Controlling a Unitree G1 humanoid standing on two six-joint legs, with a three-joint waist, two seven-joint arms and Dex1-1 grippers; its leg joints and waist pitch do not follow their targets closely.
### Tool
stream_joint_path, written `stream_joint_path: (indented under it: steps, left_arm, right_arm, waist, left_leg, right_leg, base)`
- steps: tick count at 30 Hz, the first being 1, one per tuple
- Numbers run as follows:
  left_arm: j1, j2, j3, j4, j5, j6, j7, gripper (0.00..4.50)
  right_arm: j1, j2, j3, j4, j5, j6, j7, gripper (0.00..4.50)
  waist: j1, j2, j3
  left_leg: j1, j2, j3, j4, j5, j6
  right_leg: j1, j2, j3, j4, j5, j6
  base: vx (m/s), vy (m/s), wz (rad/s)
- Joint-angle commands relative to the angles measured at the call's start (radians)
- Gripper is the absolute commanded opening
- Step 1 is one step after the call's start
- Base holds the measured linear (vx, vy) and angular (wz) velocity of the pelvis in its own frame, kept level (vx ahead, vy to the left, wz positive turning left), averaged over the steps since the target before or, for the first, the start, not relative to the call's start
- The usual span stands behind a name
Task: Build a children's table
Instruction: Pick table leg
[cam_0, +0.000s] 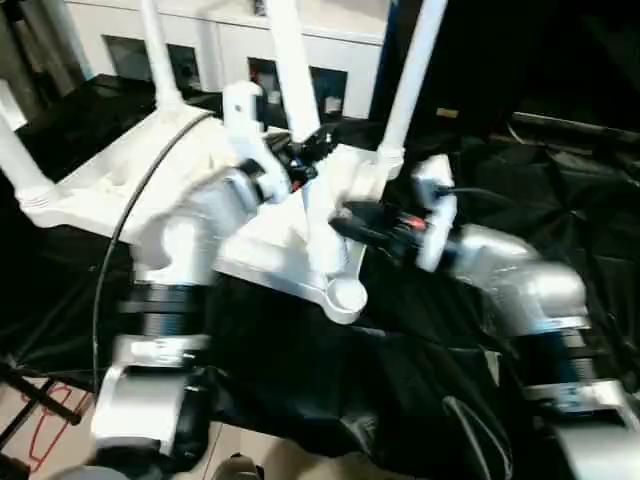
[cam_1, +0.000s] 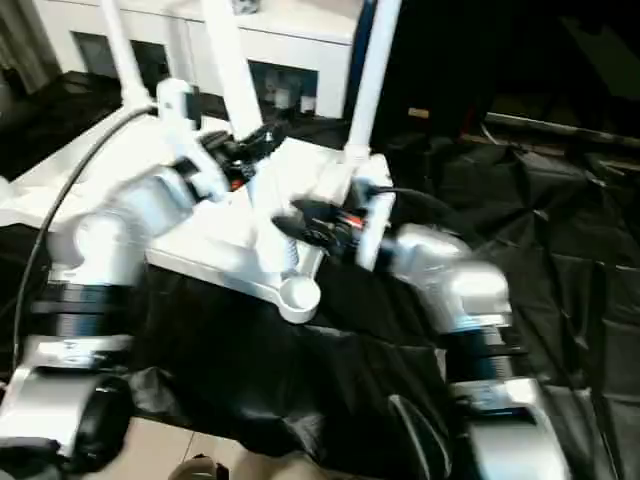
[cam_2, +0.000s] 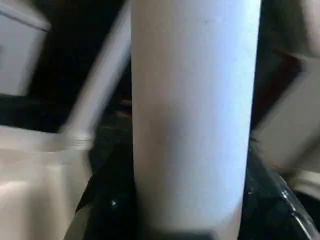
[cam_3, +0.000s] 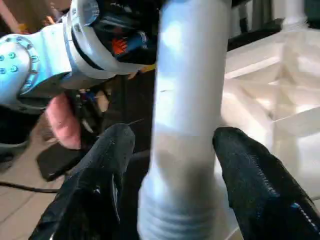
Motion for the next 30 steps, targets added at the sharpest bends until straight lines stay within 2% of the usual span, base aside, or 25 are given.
stream_joint_path:
  steps: [1,4,9,10,12,13,14,17,21,27,29,30]
  left_arm:
    - [-0.023,0.014,-0.023,-0.037,-0.066,0.041,-0.094,1.88]
    - [-0.024,0.033,-0.039,-0.068,-0.115,0.079,-0.181,1.88]
    - [-0.031,0.029,-0.044,-0.07,-0.127,0.087,-0.217,1.88]
    - [-0.034,0.024,-0.037,-0.069,-0.144,0.095,-0.223,1.88]
    - [-0.036,0.023,-0.035,-0.07,-0.151,0.098,-0.226,1.88]
    - [-0.035,0.027,-0.036,-0.073,-0.158,0.102,-0.236,1.88]
    - [-0.035,0.027,-0.037,-0.074,-0.158,0.103,-0.237,1.88]
    - [-0.037,0.023,-0.03,-0.073,-0.164,0.109,-0.241,1.88]
    - [-0.04,0.023,-0.029,-0.065,-0.165,0.112,-0.238,1.88]
    - [-0.037,0.019,-0.024,-0.064,-0.169,0.116,-0.235,1.88]
    - [-0.033,0.019,-0.036,-0.068,-0.135,0.1,-0.208,1.88]
    - [-0.031,0.016,-0.043,-0.064,-0.107,0.088,-0.177,2.23]
  right_arm:
    - [-0.024,-0.014,-0.002,0.002,0.039,0.044,0.038,2.87]
    - [-0.04,-0.018,0.005,0.019,0.046,0.059,0.058,2.87]
    - [-0.058,-0.021,0.04,0.032,0.038,0.094,0.078,2.87]
    - [-0.059,-0.024,0.062,0.035,0.019,0.089,0.081,2.87]
    - [-0.059,-0.025,0.069,0.038,0.01,0.082,0.081,2.87]
    - [-0.061,-0.02,0.068,0.046,0.009,0.078,0.078,2.87]
    - [-0.062,-0.017,0.063,0.049,0.01,0.073,0.074,2.59]
    - [-0.072,-0.003,0.04,0.069,0.023,0.076,0.059,2.49]
    - [-0.065,-0.006,0.053,0.059,0.017,0.067,0.059,2.03]
    - [-0.05,0.005,0.055,0.042,0.017,0.054,0.044,1.93]
    - [-0.046,0.016,0.054,0.037,0.013,0.04,0.028,1.93]
    - [-0.044,0.028,0.049,0.033,0.01,0.028,0.01,1.93]
  waist:
    - [0.003,-0.006,-0.082]
    - [0.003,-0.003,-0.082]
    - [0.004,-0.004,-0.079]
    - [0.005,-0.005,-0.081]
    - [0.006,-0.004,-0.081]
    - [0.006,-0.004,-0.082]
    - [0.006,-0.005,-0.082]
    - [0.005,-0.003,-0.083]
    - [0.005,-0.001,-0.084]
    - [0.006,0.0,-0.084]
    - [0.006,0.0,-0.084]
    - [0.005,0.0,-0.084]
  left_leg:
    - [0.015,0.008,0.003,-0.058,-0.156,0.014]
    - [0.015,0.01,0.002,-0.059,-0.16,0.009]
    - [0.015,0.009,0.002,-0.06,-0.164,0.003]
    - [0.016,0.01,0.002,-0.059,-0.158,0.001]
    - [0.015,0.01,0.002,-0.059,-0.155,-0.003]
    - [0.015,0.01,0.002,-0.06,-0.153,-0.004]
    - [0.015,0.01,0.002,-0.06,-0.153,-0.004]
    - [0.014,0.009,0.001,-0.059,-0.152,-0.005]
    - [0.016,0.009,0.002,-0.059,-0.149,-0.006]
    - [0.014,0.009,0.001,-0.059,-0.154,-0.007]
    - [0.015,0.009,0.001,-0.059,-0.152,-0.007]
    - [0.014,0.011,0.0,-0.06,-0.152,-0.009]
  right_leg:
    - [0.065,-0.081,0.052,-0.068,-0.187,-0.165]
    - [0.062,-0.082,0.051,-0.071,-0.227,-0.157]
    - [0.061,-0.08,0.051,-0.075,-0.265,-0.13]
    - [0.061,-0.081,0.052,-0.073,-0.255,-0.13]
    - [0.061,-0.08,0.052,-0.071,-0.242,-0.133]
    - [0.061,-0.08,0.052,-0.07,-0.235,-0.133]
    - [0.061,-0.08,0.052,-0.07,-0.234,-0.133]
    - [0.062,-0.08,0.052,-0.069,-0.226,-0.134]
    - [0.062,-0.079,0.053,-0.068,-0.207,-0.138]
    - [0.063,-0.079,0.052,-0.068,-0.214,-0.136]
    - [0.062,-0.08,0.052,-0.069,-0.216,-0.134]
    - [0.062,-0.08,0.052,-0.068,-0.215,-0.134]
  base:
    - [0.0,0.0,0.0]
    - [0.0,0.0,0.0]
    - [0.0,0.0,0.0]
    - [0.0,0.0,0.0]
    - [0.0,0.0,0.0]
    - [0.0,0.0,0.0]
    - [0.0,0.0,0.0]
    - [0.0,0.0,0.0]
    - [0.0,0.0,0.0]
    - [0.0,0.0,0.0]
    - [0.0,0.0,0.0]
    - [0.0,0.0,0.0]
